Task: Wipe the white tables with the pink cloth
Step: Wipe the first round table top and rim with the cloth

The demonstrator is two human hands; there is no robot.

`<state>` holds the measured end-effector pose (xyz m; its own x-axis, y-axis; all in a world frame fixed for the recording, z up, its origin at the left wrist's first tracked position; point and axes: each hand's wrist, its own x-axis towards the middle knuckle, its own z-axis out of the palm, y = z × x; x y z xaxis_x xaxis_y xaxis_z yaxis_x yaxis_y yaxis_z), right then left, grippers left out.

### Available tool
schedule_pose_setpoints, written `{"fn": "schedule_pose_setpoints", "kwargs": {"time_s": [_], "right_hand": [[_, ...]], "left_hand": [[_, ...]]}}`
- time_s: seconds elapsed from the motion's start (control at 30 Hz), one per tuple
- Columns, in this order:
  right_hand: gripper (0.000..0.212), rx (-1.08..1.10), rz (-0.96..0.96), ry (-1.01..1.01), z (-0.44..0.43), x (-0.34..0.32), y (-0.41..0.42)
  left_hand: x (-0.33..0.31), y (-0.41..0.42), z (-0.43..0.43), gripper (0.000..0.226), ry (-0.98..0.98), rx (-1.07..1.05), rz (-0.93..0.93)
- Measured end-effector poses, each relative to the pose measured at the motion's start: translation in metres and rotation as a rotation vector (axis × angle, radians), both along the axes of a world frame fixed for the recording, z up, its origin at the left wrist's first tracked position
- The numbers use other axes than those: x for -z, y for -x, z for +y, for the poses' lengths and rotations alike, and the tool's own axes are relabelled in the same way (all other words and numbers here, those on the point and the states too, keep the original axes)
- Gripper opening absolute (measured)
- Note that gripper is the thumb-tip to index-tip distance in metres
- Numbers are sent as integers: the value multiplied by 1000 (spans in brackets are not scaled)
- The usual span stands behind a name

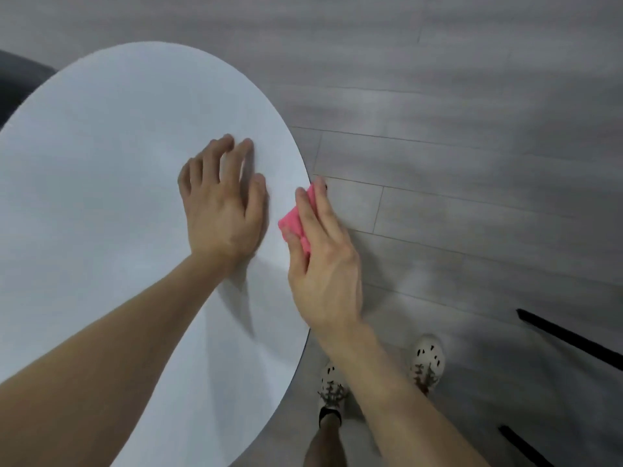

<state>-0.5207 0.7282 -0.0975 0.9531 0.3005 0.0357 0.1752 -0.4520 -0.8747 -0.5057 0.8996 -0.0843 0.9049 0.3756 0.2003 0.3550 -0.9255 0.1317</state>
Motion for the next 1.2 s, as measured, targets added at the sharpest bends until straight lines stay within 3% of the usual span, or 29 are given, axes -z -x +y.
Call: {"fn": "schedule_pose_setpoints", "kwargs": {"time_s": [0.1, 0.2, 0.33, 0.57, 0.67, 0.77, 0.87, 1.03, 1.1, 1.2], "right_hand": [[54, -115, 67, -42, -13, -4, 12], [63, -121, 64, 65, 25, -4, -62], [69, -293, 57, 174, 79, -3, -152], [73, -233, 100, 183, 8, -13, -56], [63, -193, 92, 291, 56, -12, -113], [37, -417, 40, 284, 131, -10, -204], [30, -503, 15, 274, 150, -2, -224], [63, -418, 122, 267, 50, -19, -138], [66, -462, 56, 306, 49, -20, -142], [56, -519, -122, 367, 129, -10, -203]], "left_hand": [[-1, -1, -2, 49, 1, -8, 28], [-3, -3, -3, 50, 15, -16, 33], [-1, -4, -2, 49, 10, -21, 26], [-2, -3, -3, 53, 3, -19, 63], [-5, -4, -4, 54, 16, -20, 60], [-5, -5, -6, 54, 15, -33, 60], [-5, -4, -7, 54, 24, -40, 49], [-3, 1, -7, 56, 58, -28, 39], [-3, 0, -7, 55, 59, -20, 46], [-4, -1, -9, 56, 55, -25, 57]]}}
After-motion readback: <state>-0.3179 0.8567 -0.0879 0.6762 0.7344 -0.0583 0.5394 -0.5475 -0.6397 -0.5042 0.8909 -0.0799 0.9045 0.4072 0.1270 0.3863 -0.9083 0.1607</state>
